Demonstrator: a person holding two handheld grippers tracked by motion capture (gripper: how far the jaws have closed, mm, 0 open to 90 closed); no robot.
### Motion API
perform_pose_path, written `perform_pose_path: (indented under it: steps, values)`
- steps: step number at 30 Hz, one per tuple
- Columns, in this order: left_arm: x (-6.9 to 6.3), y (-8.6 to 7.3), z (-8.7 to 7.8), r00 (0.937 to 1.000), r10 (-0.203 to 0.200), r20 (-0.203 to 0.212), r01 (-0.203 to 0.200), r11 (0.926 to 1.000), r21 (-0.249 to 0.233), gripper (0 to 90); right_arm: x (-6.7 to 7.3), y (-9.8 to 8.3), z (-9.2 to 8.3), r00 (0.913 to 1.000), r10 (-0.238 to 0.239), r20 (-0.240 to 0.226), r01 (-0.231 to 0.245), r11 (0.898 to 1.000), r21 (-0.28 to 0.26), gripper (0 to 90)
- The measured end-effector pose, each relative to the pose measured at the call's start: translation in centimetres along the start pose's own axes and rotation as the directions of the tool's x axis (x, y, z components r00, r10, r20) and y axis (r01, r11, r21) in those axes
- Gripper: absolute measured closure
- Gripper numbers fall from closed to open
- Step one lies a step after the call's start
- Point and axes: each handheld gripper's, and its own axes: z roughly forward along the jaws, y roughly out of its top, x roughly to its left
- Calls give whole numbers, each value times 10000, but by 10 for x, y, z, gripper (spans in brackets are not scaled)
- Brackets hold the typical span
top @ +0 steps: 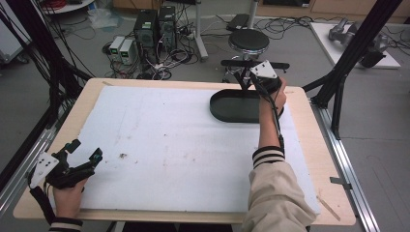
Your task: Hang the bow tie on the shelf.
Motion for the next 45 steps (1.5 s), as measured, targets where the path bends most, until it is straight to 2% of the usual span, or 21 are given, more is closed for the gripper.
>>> perform_pose_path:
  steps: [4, 6, 11, 17, 20, 22, 26, 30, 34, 36, 37, 38, 39, 42, 44, 45]
  values:
    - [0, 0, 0, 10000, 28, 19, -28, 10000, -15, 116, 0, -3, 2, 10000, 3, 18, -4, 9991, 417, 830]
    - [0, 0, -1, 10000, 4, 22, -4, 10000, -10, 116, -2, -2, 0, 9999, 85, 71, -88, 9993, 357, 803]
    - [1, 2, -2, 10000, -18, -8, 18, 9999, -106, 116, -5, 2, -7, 9999, -101, 71, 98, 9991, 424, 760]
    - [1, 5, -4, 10000, 9, -32, -9, 9998, -186, 116, -11, 6, -25, 9997, 45, 247, -49, 9998, 183, 688]
    - [2, 7, -5, 10000, 3, -67, -4, 9997, -236, 116, -16, 13, -43, 9999, -111, 2, 111, 9993, 366, 628]
    - [2, 8, -5, 10000, 27, -83, -29, 9997, -259, 116, -20, 19, -56, 10000, -3, -65, 5, 9995, 303, 546]
    - [2, 9, -6, 10000, 8, -92, -10, 9996, -270, 116, -29, 32, -84, 9974, 702, 148, -700, 9974, -159, 403]
    - [4, 13, -9, 9999, 0, -112, -3, 9995, -329, 116, -37, 41, -108, 9935, 1128, 134, -1119, 9923, -540, 346]
    - [4, 16, -10, 9999, 21, -105, -25, 9992, -405, 116, -42, 42, -134, 9823, 1850, 285, -1811, 9779, -1045, 291]
    - [3, 17, -10, 10000, -39, 7, 39, 9990, -440, 116, -44, 39, -146, 9778, 2068, 352, -2009, 9714, -1263, 263]
    - [3, 17, -10, 10000, -39, 7, 39, 9990, -440, 116, -44, 39, -146, 9778, 2068, 352, -2009, 9714, -1263, 263]
    - [3, 18, -10, 10000, -29, 26, 30, 9991, -429, 116, -45, 34, -160, 9745, 2219, 330, -2149, 9656, -1463, 248]
    - [2, 18, -10, 10000, 6, 50, -4, 9992, -396, 116, -45, 31, -164, 9733, 2268, 360, -2189, 9636, -1535, 235]
    - [0, 20, -8, 10000, 11, 73, -7, 9989, -462, 116, -46, 19, -182, 9589, 2835, 137, -2760, 9427, -1876, 216]
    - [-1, 20, -6, 9999, 29, 120, -22, 9987, -503, 116, -45, 9, -193, 9450, 3267, -152, -3225, 9229, -2102, 203]
    - [-1, 20, -6, 9999, 29, 120, -22, 9987, -503, 116, -45, 3, -198, 9361, 3489, -455, -3499, 9097, -2238, 197]
